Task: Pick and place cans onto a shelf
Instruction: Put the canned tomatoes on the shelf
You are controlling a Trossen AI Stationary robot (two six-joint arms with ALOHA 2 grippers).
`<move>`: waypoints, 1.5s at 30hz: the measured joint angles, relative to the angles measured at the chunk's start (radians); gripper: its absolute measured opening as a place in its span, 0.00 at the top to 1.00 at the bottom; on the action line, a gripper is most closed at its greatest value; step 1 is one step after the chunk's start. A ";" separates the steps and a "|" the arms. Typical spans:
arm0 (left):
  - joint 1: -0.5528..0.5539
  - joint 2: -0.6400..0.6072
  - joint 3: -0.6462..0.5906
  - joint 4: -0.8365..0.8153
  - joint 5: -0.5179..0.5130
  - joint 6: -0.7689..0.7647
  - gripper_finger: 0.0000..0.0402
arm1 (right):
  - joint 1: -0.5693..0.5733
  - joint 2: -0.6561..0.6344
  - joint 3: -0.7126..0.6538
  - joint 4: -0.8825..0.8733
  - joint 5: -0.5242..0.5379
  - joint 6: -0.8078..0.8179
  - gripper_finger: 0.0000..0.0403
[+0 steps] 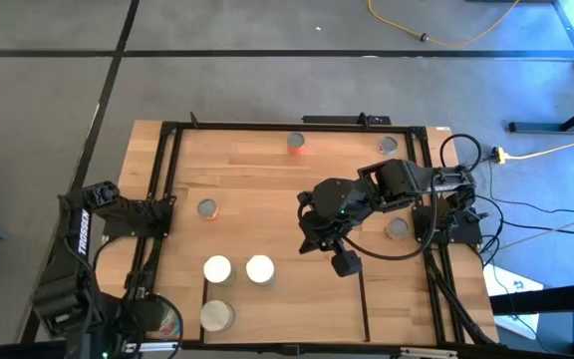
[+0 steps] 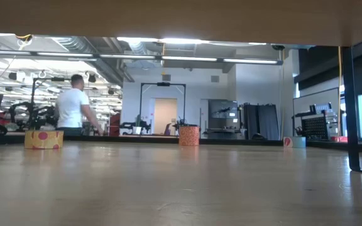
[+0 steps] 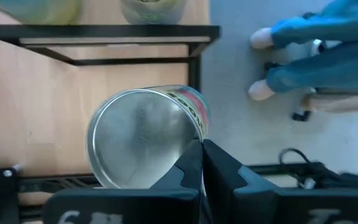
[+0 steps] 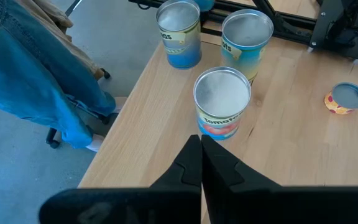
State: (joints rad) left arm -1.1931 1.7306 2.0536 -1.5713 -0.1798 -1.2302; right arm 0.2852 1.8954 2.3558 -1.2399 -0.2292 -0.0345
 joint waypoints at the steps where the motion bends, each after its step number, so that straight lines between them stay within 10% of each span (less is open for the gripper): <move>1: 0.000 0.000 0.010 0.000 0.004 0.006 1.00 | 0.000 0.000 0.000 0.000 0.000 0.000 1.00; 18: 0.000 0.000 0.299 0.000 -0.193 0.184 1.00 | 0.000 0.000 0.000 0.000 0.000 0.003 1.00; 45: 0.285 -0.056 0.303 0.118 -0.241 0.912 1.00 | -0.002 0.000 0.000 0.002 0.054 0.004 1.00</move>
State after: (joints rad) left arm -0.9085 1.6741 2.3562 -1.4529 -0.4206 -0.3185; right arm 0.2832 1.8954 2.3558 -1.2381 -0.1757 -0.0303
